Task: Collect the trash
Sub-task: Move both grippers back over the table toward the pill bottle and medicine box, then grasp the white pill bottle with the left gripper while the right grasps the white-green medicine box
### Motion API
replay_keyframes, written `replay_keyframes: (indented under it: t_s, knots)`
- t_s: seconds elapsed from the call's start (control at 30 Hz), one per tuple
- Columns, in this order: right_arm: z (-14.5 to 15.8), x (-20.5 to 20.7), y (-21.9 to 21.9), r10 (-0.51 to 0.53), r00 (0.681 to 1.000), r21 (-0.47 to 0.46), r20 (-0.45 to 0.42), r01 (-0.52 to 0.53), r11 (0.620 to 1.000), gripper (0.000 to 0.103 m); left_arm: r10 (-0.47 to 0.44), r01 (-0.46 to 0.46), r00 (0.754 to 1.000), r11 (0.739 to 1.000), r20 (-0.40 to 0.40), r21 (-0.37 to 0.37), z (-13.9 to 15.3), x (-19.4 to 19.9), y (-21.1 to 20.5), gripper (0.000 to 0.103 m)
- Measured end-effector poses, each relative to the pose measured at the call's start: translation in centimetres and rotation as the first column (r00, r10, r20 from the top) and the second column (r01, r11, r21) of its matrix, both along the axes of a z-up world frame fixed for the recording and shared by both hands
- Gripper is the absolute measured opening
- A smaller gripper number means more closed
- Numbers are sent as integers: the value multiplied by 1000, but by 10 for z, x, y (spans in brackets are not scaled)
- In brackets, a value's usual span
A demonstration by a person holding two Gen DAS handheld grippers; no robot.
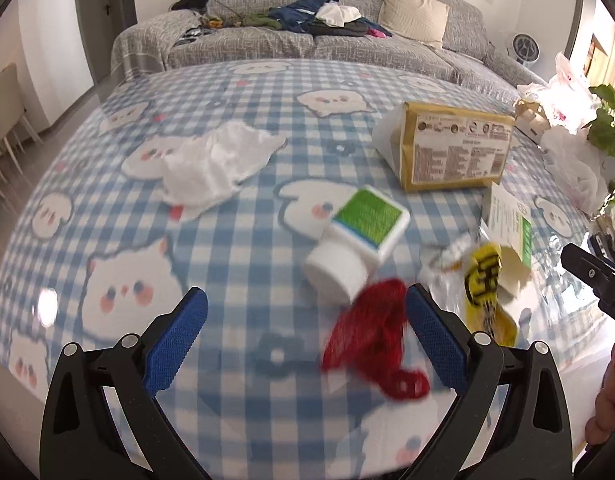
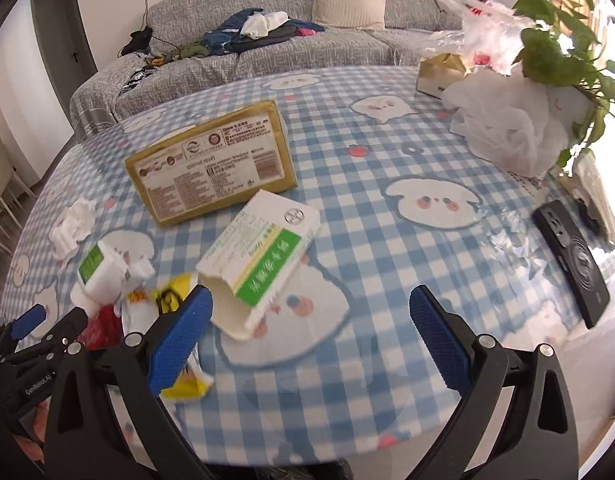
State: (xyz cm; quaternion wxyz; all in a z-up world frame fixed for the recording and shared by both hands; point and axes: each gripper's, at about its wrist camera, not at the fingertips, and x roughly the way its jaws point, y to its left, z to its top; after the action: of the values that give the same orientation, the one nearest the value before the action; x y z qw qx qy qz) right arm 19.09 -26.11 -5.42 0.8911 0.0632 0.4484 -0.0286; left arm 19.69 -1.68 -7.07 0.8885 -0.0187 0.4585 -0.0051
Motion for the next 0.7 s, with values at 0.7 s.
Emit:
replay_keyframes:
  t_s: [0.7]
  knots:
    - [-38, 81, 28, -47, 991, 9, -126, 49, 999, 91, -29, 27, 999, 998, -38, -61, -15, 58, -10, 88]
